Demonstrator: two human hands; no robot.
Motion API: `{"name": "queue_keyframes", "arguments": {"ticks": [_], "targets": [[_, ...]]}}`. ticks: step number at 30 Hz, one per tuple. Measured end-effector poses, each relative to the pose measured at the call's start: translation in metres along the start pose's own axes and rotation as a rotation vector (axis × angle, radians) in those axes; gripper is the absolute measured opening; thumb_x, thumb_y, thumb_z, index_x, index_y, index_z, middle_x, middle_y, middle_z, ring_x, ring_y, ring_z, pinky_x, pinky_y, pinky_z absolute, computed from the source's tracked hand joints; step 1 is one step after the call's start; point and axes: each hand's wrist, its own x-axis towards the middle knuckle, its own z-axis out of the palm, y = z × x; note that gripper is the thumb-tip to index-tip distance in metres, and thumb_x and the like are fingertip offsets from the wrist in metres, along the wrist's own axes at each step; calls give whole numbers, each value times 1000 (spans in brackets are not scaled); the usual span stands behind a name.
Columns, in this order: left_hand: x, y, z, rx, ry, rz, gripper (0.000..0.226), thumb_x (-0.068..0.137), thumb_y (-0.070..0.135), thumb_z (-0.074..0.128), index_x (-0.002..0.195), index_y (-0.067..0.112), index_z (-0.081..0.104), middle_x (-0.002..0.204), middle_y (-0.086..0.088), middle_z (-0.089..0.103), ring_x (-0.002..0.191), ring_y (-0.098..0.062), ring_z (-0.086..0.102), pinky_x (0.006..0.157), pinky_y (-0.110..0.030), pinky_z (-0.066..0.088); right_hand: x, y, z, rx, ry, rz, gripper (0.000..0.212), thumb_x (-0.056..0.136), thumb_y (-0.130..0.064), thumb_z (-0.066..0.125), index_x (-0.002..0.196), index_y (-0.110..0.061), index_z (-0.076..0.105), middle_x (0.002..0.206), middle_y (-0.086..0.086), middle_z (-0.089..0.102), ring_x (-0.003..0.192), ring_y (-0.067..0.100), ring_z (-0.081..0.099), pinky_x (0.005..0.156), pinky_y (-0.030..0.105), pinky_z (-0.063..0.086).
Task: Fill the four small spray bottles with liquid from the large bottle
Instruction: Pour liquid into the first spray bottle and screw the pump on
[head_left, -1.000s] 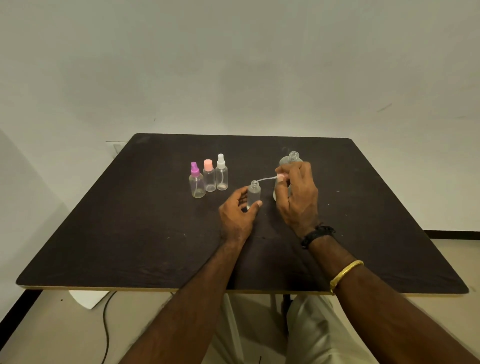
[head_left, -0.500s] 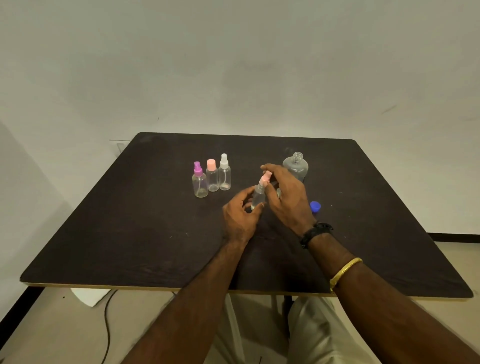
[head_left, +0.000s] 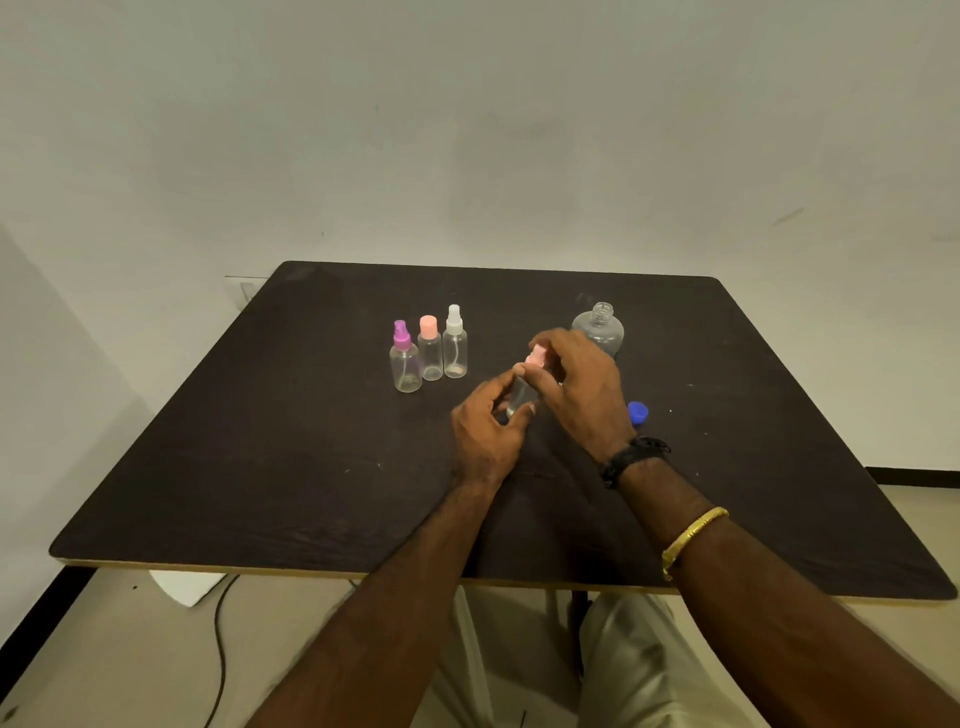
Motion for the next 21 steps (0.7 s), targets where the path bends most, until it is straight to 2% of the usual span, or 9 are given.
{"name": "queue_keyframes", "arguments": {"ticks": [2, 4, 7, 10, 12, 15, 18, 21], "targets": [[0, 1, -1, -16, 11, 7, 40, 86, 13, 80, 124, 8, 71, 107, 3, 74, 90, 2, 69, 78, -12, 53, 1, -3, 1, 51, -28, 19, 40, 93, -38, 69, 127, -19, 60, 112, -4, 62, 95, 6, 57, 81, 17, 50], [1, 2, -1, -46, 19, 14, 38, 89, 13, 77, 126, 8, 70, 112, 2, 75, 95, 1, 70, 81, -12, 54, 0, -6, 1, 153, -46, 31, 43, 96, -28, 65, 138, -20, 57, 123, -5, 64, 104, 4, 60, 87, 18, 52], [1, 1, -1, -43, 14, 7, 39, 90, 18, 79, 126, 10, 70, 109, 6, 73, 93, 2, 69, 79, -12, 55, -1, -8, 2, 144, -33, 35, 37, 95, -21, 67, 131, -18, 63, 116, -2, 70, 101, 7, 65, 89, 28, 58], [1, 0, 0, -15, 4, -2, 45, 84, 17, 83, 126, 12, 69, 104, 4, 73, 88, -6, 69, 76, -16, 57, 3, -9, 2, 66, 6, 97, 32, 87, -34, 76, 112, -18, 64, 95, -3, 65, 85, 10, 62, 76, 27, 57], [1, -1, 0, -22, -2, -11, 41, 86, 18, 81, 125, 13, 70, 100, 0, 74, 86, -14, 70, 76, -24, 59, 4, -11, 3, 87, -9, 96, 39, 89, -41, 73, 119, -20, 63, 102, -5, 65, 90, 8, 61, 76, 20, 53], [1, 2, -1, -66, 5, -7, 41, 87, 11, 76, 128, 10, 69, 111, -1, 75, 96, -8, 72, 83, -17, 58, 1, -12, 5, 197, -47, 91, 41, 95, -25, 66, 136, -21, 59, 119, -6, 67, 102, 6, 64, 83, 16, 54], [1, 1, -1, -55, 8, 4, 42, 87, 13, 78, 128, 10, 69, 111, 1, 74, 96, -8, 71, 83, -16, 57, -1, -11, 7, 129, -1, 98, 31, 93, -23, 69, 123, -19, 65, 106, -5, 69, 94, 8, 64, 83, 30, 59], [1, -1, 0, -6, -6, 3, 41, 86, 19, 80, 125, 11, 70, 103, 1, 74, 88, -13, 70, 78, -22, 59, 2, -11, 7, -55, 19, 112, 26, 90, -45, 70, 100, -23, 60, 87, -5, 60, 79, 12, 56, 69, 33, 53]]}}
